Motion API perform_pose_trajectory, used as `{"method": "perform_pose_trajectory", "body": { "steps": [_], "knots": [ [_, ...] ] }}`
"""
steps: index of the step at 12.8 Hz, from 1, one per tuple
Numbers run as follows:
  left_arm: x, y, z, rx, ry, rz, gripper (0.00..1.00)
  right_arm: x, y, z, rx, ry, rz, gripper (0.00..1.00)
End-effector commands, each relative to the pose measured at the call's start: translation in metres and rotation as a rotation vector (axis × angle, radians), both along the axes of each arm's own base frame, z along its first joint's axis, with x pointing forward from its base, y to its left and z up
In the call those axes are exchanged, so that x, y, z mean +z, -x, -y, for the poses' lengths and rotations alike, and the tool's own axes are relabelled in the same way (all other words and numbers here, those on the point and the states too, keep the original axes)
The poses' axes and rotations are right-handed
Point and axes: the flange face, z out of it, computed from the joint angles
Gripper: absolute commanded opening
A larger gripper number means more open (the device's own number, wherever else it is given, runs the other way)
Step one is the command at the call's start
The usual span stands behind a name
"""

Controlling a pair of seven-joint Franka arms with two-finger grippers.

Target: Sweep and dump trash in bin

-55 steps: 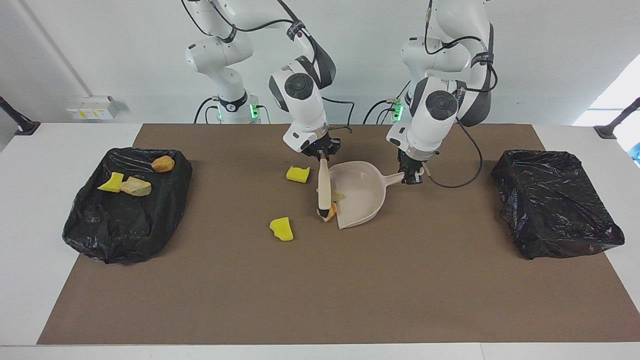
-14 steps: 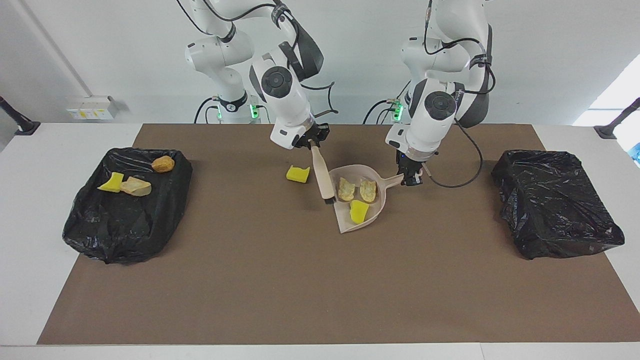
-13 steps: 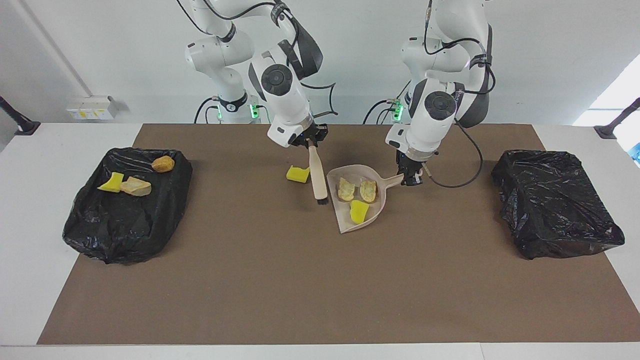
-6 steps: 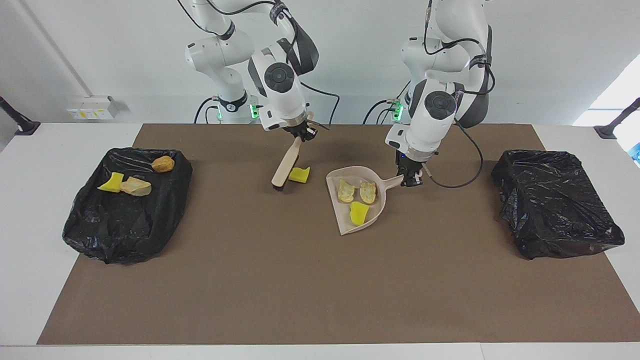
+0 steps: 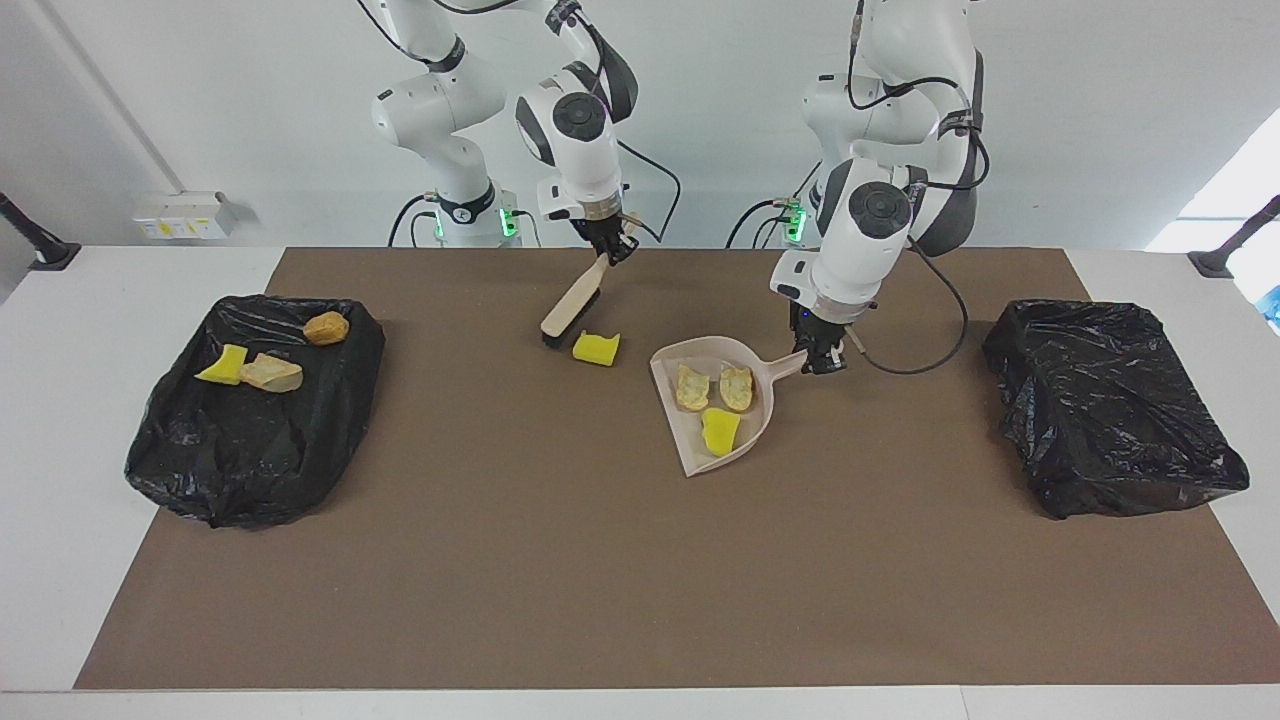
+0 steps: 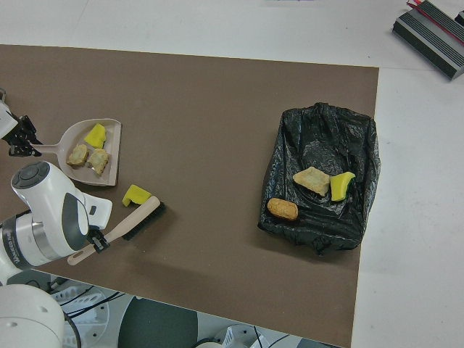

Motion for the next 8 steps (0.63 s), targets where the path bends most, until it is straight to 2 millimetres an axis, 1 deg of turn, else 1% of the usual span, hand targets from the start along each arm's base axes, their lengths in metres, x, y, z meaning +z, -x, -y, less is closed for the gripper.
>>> {"method": "perform_pose_trajectory", "body": {
  "steps": [1,2,3,4,5,6,8],
  "knots": [
    [0.003,0.006,-0.004,0.022,-0.002,0.026,0.00,-0.027,-0.019,-0.012,-0.003,-0.025,0.031,0.00],
    [0.002,0.006,-0.005,0.025,-0.002,0.026,0.00,-0.028,-0.033,-0.016,0.023,-0.043,0.051,0.00],
    [-0.006,0.006,-0.002,0.022,-0.006,0.016,0.00,-0.026,-0.057,-0.014,0.043,-0.060,0.074,0.00],
    [-0.018,0.007,0.004,0.029,-0.006,0.016,0.00,-0.024,-0.081,-0.013,0.065,-0.078,0.085,0.00],
    [-0.017,0.005,0.008,0.032,-0.007,0.016,0.00,-0.023,-0.102,-0.011,0.082,-0.095,0.097,0.00],
    [-0.017,0.003,0.009,0.034,-0.003,0.022,0.00,-0.020,-0.123,-0.007,0.110,-0.103,0.113,0.00],
    [-0.018,0.006,0.009,0.032,-0.006,0.017,0.00,-0.017,-0.165,0.012,0.135,-0.097,0.146,0.00]
  ]
}}
